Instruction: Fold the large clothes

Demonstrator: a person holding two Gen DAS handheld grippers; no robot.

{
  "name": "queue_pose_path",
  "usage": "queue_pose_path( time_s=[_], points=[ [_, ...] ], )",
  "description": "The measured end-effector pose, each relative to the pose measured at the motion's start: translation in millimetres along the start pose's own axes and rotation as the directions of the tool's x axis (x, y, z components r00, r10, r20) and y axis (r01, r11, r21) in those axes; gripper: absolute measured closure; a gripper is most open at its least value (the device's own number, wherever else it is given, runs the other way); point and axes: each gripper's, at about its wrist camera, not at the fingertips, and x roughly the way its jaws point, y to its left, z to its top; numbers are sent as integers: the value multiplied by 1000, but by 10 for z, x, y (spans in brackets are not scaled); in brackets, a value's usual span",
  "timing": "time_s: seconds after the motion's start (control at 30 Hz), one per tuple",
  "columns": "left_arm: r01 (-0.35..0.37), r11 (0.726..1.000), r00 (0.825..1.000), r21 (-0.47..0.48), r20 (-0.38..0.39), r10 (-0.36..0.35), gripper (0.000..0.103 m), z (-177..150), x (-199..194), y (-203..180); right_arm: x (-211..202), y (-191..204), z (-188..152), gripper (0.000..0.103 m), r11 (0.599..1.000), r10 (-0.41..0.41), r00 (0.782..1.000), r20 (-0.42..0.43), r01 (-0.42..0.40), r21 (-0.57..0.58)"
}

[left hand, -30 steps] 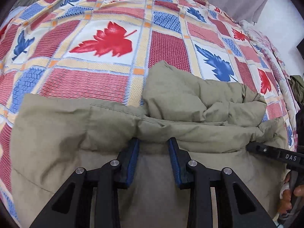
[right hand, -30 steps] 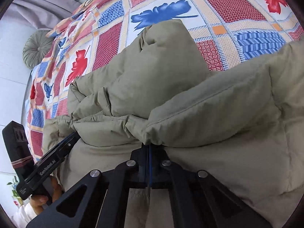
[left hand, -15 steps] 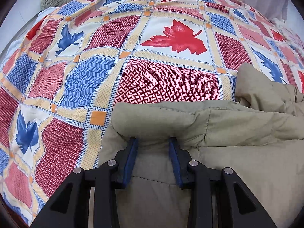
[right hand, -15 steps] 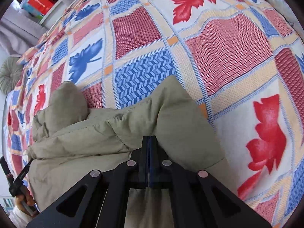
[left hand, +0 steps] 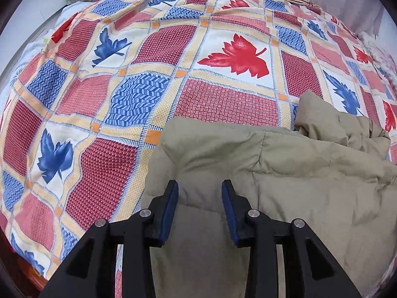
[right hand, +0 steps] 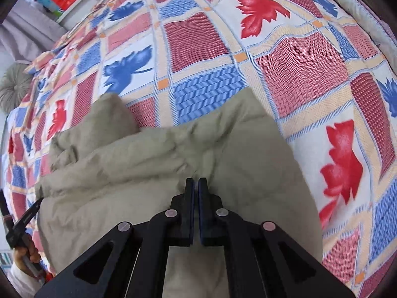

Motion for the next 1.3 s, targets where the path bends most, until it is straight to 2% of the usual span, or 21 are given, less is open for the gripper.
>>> queue_pose_path(
  time_s=[0.07,0.17,0.3,0.33,0.37,0.43,0.63,0.73,0.8,0.83,0.87,0.9,0.93,1.07,1.2,1.3],
  points=[
    [9,1000,1000,-14,0,-9,23,-72,-111,20,-108,100,-168,99,998,56,998,-17,-56,2],
    [14,1000,999,-8,28,-14,20,-166,-279,31,-192,289,-425,99,995,94,994,-52,-95,-13],
    [39,999,999,-1,13,-39,20,-274,-383,46,-214,495,-710,99,990,135,986,-99,-137,-19],
    [38,999,999,0,8,-38,6,-296,-398,48,-214,535,-766,99,989,143,984,-109,-145,-15],
    [29,1000,1000,-3,8,-29,0,-319,-420,59,-206,581,-825,99,988,153,981,-121,-155,-10],
    [27,1000,999,-5,22,-27,0,-354,-463,69,-186,667,-911,99,986,162,977,-138,-166,-14],
    [32,999,999,13,-6,-32,0,-404,-471,123,-114,877,-1020,99,985,163,972,-167,-169,-22],
    [-25,1000,1000,11,7,25,0,-432,-464,204,-87,1010,-1047,99,987,141,975,-171,-152,-50],
    [-32,999,999,7,7,32,0,-445,-442,268,-68,1099,-1053,92,987,138,976,-171,-151,-64],
    [-27,1000,1000,4,1,27,0,-446,-424,302,-62,1137,-1053,72,986,139,976,-170,-151,-65],
    [-26,1000,1000,1,-4,26,0,-455,-407,338,-60,1166,-1065,36,986,141,976,-167,-153,-65],
    [-27,1000,1000,-1,-6,27,0,-464,-392,366,-62,1204,-1069,22,984,151,975,-161,-164,-65],
    [-22,1000,1000,-2,-11,22,0,-475,-373,395,-72,1241,-1072,14,983,159,975,-153,-171,-69],
    [-16,1000,1000,-8,-27,16,0,-523,-317,492,-35,1343,-1072,14,981,161,973,-165,-177,-84],
    [47,998,998,-32,-34,-48,0,-542,-263,698,50,1366,-1072,14,983,148,973,-179,-165,-81],
    [71,996,994,-46,-76,-74,0,-533,-162,851,110,1376,-1082,14,984,138,972,-189,-157,-89]
  ],
)
